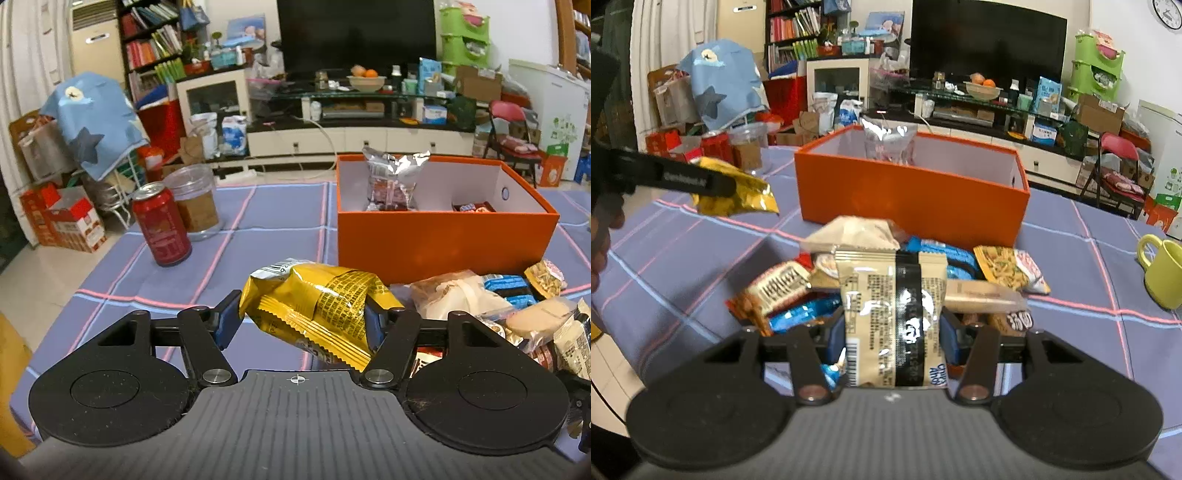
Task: Organize snacks
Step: 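Grasp the yellow chip bag with the left tool while the right tool grasps a striped bread packet, then drop the yellow chip bag into the orange box while the right tool drops the bread packet, then grasp the red bean snack bag with the left tool while the right tool grasps a round cake packet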
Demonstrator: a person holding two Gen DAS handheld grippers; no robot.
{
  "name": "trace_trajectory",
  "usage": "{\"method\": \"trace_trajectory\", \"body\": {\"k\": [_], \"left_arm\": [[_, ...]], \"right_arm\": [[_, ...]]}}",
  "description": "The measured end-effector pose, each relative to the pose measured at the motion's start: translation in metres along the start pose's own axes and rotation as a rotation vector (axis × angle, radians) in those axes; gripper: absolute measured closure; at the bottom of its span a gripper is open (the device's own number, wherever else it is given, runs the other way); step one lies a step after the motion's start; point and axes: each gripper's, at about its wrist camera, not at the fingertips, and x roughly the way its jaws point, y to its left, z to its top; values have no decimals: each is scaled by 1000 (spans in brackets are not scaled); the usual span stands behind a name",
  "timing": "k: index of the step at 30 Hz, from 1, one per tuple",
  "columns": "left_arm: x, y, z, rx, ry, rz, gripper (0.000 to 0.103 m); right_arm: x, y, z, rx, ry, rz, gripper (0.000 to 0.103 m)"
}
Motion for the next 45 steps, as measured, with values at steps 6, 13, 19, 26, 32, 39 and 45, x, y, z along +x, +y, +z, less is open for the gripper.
{"method": "trace_trajectory", "body": {"k": [6, 13, 19, 26, 32, 39, 45], "left_arm": [[-9, 1, 5, -21, -22, -26, 64], [-26, 10, 26, -77, -81, -60, 65], [-13, -3, 66, -78, -128, -79, 65], [64, -52, 124, -68, -114, -117, 56], [43, -35, 105, -95, -142, -128, 38], [-3, 3, 31, -127, -54, -142, 43], [-7, 6, -15, -75, -18, -157, 42]], "right_arm": [[-7, 1, 10, 15, -33, 8, 51], [-12, -18, 37, 55, -85, -7, 51], [5, -52, 73, 127, -117, -18, 51], [80, -82, 145, 197, -98, 5, 50], [58, -104, 146, 221, -162, -30, 29], [12, -132, 44, 182, -118, -106, 28], [6, -120, 6, 90, -39, -74, 28]]}}
